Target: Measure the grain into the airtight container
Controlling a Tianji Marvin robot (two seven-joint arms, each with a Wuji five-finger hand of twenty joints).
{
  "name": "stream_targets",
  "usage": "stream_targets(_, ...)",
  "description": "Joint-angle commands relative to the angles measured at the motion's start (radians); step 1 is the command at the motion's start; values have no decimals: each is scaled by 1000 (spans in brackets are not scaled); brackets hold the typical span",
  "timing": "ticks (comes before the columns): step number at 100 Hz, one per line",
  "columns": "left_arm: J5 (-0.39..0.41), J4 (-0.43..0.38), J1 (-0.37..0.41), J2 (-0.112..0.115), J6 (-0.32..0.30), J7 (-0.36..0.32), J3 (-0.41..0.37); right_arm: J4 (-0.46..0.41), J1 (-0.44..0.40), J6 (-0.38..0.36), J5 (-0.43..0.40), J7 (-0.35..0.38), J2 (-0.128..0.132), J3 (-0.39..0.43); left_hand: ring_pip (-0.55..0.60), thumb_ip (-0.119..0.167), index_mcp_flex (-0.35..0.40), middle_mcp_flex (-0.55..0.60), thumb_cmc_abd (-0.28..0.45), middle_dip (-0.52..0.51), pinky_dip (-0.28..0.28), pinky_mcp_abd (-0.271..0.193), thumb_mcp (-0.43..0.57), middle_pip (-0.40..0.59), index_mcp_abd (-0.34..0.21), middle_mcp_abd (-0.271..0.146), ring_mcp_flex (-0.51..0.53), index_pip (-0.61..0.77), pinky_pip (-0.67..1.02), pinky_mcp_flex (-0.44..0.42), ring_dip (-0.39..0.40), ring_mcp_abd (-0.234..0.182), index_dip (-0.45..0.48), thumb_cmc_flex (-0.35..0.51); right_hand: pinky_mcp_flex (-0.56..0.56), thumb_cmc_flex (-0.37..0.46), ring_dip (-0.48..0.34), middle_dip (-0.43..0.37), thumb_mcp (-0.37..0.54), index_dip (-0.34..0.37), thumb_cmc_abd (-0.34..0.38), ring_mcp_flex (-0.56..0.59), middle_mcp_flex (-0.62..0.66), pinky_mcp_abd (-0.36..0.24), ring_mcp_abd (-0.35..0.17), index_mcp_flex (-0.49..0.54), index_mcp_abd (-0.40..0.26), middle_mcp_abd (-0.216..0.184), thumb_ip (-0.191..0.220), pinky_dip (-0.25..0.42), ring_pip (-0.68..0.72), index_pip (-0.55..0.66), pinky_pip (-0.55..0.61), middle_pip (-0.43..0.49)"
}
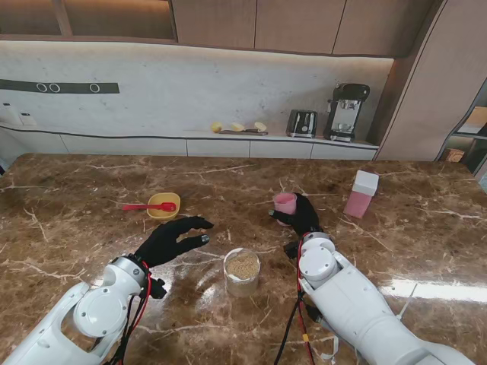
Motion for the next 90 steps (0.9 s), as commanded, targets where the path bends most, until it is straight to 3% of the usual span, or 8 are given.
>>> stream_targets(1,2,0,9,1,-3,0,0,16,-12,15,0,9,-6,-2,-31,-5,23,-27,29,-13,13,14,-26,-24,-1,-1,-50,0,-18,-12,-17,-59,12,3,21,47,-19,-16,93,17,60,-21,-40,146,0,-1,-70,-31,56,-15,-5,-9,27,7)
stream_targets(43,4,4,14,0,-13,7,-4,-6,-32,68,-27,-14,1,3,-30,-7,23,-28,30,-13,19,17,-26,-23,1,1,-48,0,-16,-11,-16,-56,12,7,19,15,-16,-16,58,32,69,-21,-56,151,7,-58,-23,-22,52,-1,-4,-56,31,16)
stream_targets(90,3,6,17,-1,-21,10,-8,2,-40,62,-41,-38,0,7,-30,-8,23,-28,30,-14,21,19,-27,-25,2,3,-47,-1,-18,-11,-16,-55,12,9,12,21,-2,-15,15,14,77,-23,-58,154,13,-146,50,-14,63,28,1,-152,46,17)
